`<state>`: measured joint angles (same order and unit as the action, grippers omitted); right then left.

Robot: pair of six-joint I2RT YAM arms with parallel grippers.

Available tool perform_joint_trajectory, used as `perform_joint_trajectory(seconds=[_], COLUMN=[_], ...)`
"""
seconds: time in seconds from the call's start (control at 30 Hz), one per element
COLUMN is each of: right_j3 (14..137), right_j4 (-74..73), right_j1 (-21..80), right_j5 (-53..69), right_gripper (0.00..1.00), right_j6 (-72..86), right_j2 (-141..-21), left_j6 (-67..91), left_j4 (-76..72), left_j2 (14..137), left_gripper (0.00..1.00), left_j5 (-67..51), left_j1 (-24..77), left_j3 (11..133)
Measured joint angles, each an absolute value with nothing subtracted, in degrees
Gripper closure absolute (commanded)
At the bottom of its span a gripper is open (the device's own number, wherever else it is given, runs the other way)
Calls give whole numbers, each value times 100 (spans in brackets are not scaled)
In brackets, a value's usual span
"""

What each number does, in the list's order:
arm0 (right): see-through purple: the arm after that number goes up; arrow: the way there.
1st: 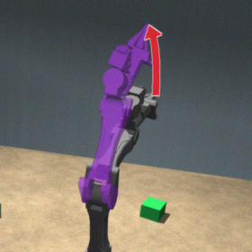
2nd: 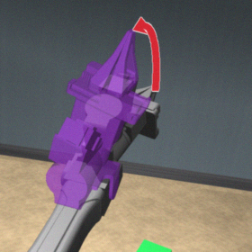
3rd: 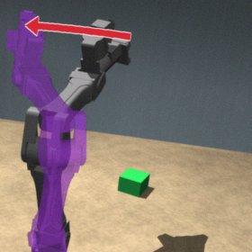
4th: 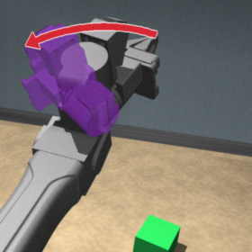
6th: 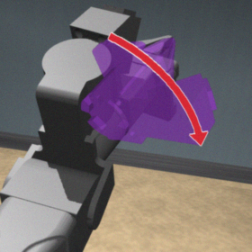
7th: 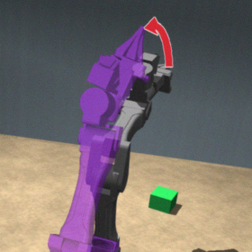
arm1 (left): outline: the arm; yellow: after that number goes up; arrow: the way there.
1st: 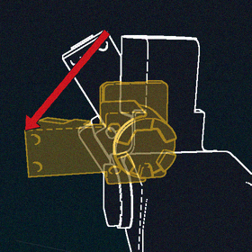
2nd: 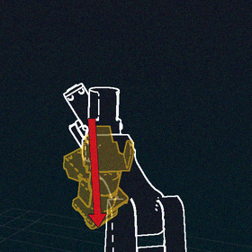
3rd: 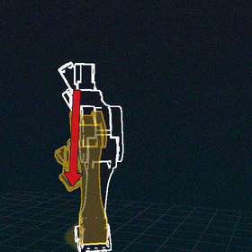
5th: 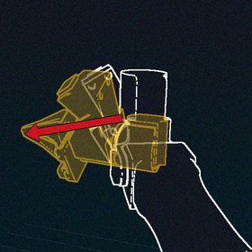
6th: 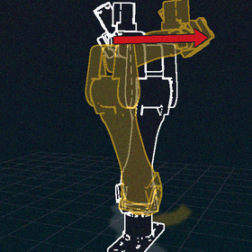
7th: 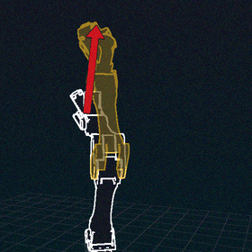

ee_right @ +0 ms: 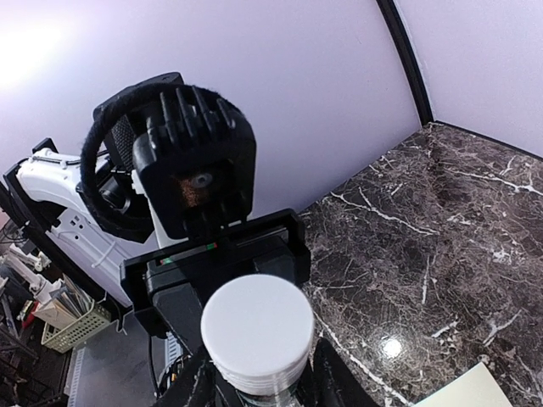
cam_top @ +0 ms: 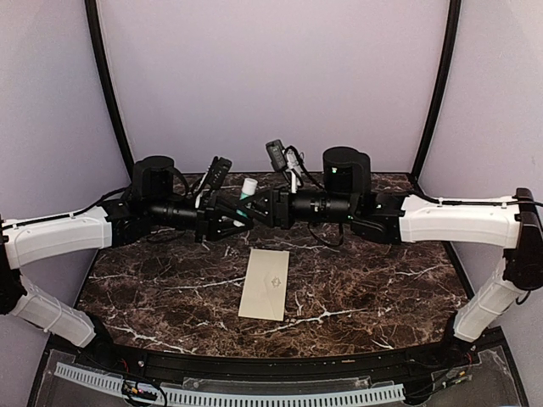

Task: Place the letter into the envelope and seal it
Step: Close the solid glue cap on the solid glue, then place the solid glue at the center of the board.

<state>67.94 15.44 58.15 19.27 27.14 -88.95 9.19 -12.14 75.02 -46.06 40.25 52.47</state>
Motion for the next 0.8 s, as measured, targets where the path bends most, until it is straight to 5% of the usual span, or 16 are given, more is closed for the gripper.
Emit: perform_joint_trajectory(seconds=[0.2,0.37,0.43,0.8], right_j3=[6816,6792,6744,6265], right_j4=[1562,1619,1675,1330], right_j1=[5854,5861,5857,5483], right_j5=[1907,1761,1621,-340], right_gripper=[85,89,90,92], right_j6=[2665,2622,2587,1629], right_j2=[-8982,-8980,-8960,-8407], left_j6=[956,1013,1020,1035], left_j4=[-1212,-1223,-1216,-860], left_j2=[7502,7502,7502,7054], left_gripper=[98,47,37,22], left_j5=[-4622,-4578,-4530,-3981], left_j1=[4025,4023,4023,3575], left_j3=[5245,5245,5247,5249])
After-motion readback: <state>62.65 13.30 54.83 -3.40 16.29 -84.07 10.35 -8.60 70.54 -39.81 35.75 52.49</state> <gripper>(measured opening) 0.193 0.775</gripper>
